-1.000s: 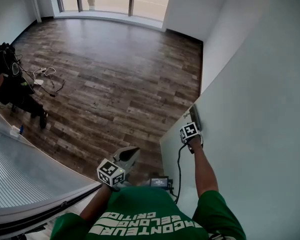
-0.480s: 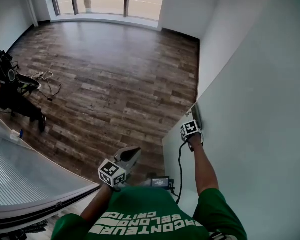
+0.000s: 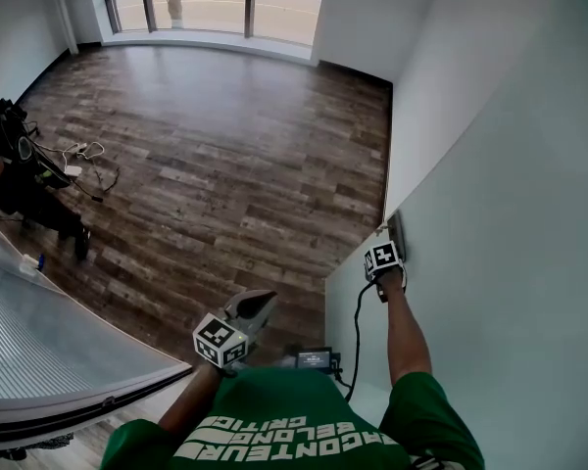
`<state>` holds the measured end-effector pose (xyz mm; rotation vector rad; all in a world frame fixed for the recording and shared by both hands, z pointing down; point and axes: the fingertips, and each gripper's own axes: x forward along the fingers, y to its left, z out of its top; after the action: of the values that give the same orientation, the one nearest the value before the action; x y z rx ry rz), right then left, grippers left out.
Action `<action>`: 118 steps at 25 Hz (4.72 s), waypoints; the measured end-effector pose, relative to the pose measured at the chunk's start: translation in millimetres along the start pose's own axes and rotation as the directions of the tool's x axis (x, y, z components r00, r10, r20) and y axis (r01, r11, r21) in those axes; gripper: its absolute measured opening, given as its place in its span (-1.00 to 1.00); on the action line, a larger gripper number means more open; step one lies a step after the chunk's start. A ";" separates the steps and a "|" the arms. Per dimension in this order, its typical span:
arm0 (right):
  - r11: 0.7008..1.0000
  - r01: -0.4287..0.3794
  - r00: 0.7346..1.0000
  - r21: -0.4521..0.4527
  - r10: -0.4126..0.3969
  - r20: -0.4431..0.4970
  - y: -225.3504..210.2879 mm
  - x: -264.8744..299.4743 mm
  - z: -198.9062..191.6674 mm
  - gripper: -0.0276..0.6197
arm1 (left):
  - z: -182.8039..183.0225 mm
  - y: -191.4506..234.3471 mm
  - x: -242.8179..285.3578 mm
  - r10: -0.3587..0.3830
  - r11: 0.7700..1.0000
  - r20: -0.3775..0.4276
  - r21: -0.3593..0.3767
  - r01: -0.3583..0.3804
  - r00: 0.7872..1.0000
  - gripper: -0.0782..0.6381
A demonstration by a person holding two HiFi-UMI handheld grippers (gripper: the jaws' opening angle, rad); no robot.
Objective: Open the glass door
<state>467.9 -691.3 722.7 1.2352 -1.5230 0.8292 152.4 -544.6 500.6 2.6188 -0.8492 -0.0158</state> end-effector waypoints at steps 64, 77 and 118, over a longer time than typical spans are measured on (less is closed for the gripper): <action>0.986 0.039 0.999 0.159 -0.036 -0.024 -116.8 -8.4 -35.5 -0.93 | -2.3 -16.7 79.7 -0.070 0.997 -0.032 -0.019 0.069 0.997 -0.73; 0.977 0.037 0.995 0.208 -0.016 -0.102 -117.8 -27.3 -39.8 -0.76 | 7.0 -12.2 72.2 -0.031 1.000 -0.001 -0.002 0.031 1.000 -0.73; 0.976 -0.108 0.537 -0.188 0.217 0.815 84.2 -246.1 51.2 -0.94 | 22.1 -3.4 59.1 0.107 0.994 0.024 0.020 -0.108 0.994 -0.73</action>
<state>376.9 -642.1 478.6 1.5096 -2.4539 0.1968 199.8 -583.5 485.3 2.5932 -1.0028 -0.0080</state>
